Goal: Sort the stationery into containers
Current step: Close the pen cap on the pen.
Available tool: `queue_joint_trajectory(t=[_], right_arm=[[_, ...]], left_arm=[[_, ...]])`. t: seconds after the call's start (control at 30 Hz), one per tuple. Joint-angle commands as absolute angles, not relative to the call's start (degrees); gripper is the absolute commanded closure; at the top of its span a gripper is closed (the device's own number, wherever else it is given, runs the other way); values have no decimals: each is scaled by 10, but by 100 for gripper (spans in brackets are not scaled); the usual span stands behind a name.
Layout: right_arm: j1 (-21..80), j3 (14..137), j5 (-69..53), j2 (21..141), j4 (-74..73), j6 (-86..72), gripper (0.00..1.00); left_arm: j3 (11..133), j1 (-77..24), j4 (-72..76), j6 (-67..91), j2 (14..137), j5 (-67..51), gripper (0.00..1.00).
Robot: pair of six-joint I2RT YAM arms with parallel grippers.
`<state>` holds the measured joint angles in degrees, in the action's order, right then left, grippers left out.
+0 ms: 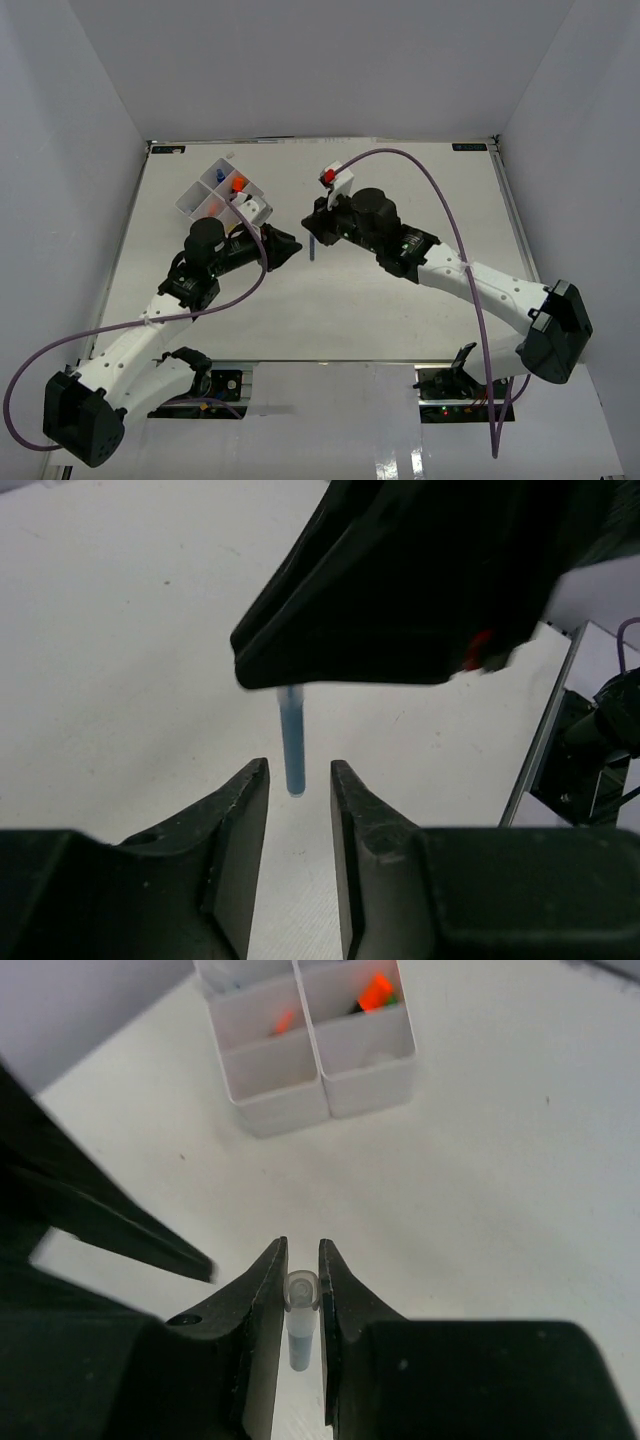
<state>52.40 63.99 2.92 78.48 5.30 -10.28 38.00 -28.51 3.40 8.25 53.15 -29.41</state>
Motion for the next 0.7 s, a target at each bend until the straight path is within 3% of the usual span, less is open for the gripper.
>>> queue_joint_trajectory(t=[0.0, 0.13, 0.37, 0.43, 0.57, 0.67], right_arm=[[515, 618, 58, 805, 12, -87, 92], [512, 610, 62, 806, 29, -89, 92], [508, 582, 65, 772, 76, -83, 92], [506, 573, 62, 758, 97, -82, 92], [506, 573, 52, 740, 113, -77, 92], [505, 578, 39, 732, 117, -82, 92]], left_arm=[[373, -282, 60, 122, 493, -316, 57], [369, -282, 40, 136, 490, -321, 46], [363, -282, 10, 184, 498, -316, 15], [362, -282, 10, 207, 503, -309, 11], [370, -282, 13, 225, 517, -301, 10], [381, -283, 25, 230, 539, -305, 16]])
